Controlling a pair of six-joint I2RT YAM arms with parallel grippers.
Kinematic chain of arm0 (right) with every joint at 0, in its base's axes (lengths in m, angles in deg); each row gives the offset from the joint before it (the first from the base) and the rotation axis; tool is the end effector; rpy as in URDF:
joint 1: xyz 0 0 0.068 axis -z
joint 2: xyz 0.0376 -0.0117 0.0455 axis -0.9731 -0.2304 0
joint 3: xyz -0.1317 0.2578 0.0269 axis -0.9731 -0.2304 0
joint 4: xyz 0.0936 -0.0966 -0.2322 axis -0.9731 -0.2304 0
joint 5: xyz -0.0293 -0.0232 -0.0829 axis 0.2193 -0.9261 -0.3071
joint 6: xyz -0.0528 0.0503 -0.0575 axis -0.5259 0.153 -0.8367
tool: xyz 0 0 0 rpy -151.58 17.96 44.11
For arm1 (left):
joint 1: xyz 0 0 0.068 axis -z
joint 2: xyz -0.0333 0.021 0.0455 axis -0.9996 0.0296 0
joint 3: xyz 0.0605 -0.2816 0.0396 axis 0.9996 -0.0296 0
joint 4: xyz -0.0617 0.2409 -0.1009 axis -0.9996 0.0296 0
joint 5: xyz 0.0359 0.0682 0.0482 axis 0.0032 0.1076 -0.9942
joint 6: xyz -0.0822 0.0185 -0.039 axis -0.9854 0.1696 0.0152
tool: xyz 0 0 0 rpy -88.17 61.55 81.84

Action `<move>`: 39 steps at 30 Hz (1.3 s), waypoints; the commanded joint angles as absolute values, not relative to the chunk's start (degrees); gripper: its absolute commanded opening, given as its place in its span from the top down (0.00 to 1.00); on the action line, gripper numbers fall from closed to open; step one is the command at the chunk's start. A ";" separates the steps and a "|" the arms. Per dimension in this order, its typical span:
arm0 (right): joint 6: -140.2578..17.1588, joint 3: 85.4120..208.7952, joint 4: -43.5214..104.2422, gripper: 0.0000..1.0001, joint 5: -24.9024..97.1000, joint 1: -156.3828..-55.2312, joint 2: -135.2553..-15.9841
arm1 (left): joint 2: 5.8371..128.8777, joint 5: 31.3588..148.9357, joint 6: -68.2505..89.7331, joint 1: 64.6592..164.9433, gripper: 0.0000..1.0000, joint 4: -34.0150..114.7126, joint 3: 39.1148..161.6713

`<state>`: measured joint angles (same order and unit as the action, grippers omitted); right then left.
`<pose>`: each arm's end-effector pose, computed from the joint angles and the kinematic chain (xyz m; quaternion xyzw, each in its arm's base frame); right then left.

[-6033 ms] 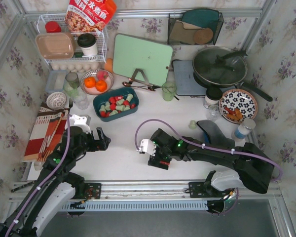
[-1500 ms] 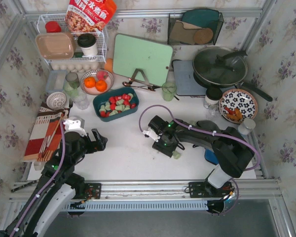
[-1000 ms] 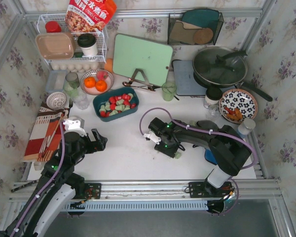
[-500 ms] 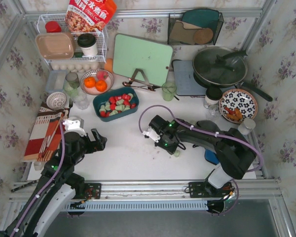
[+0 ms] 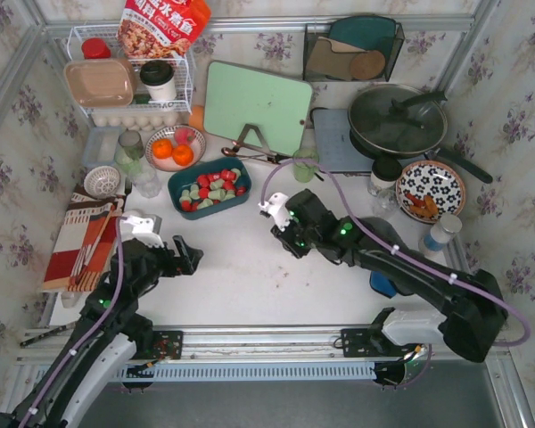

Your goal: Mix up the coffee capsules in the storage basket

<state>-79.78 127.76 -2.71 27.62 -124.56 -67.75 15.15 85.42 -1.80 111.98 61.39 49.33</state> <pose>0.2003 0.2199 0.2462 -0.4635 0.8194 0.0990 0.3225 0.1460 -0.0696 0.2191 0.0143 0.8239 -0.2525 0.5071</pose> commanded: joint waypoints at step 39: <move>-51.43 105.04 41.99 1.00 55.86 -124.58 -49.95 | 41.82 86.51 69.58 157.45 0.25 0.18 42.79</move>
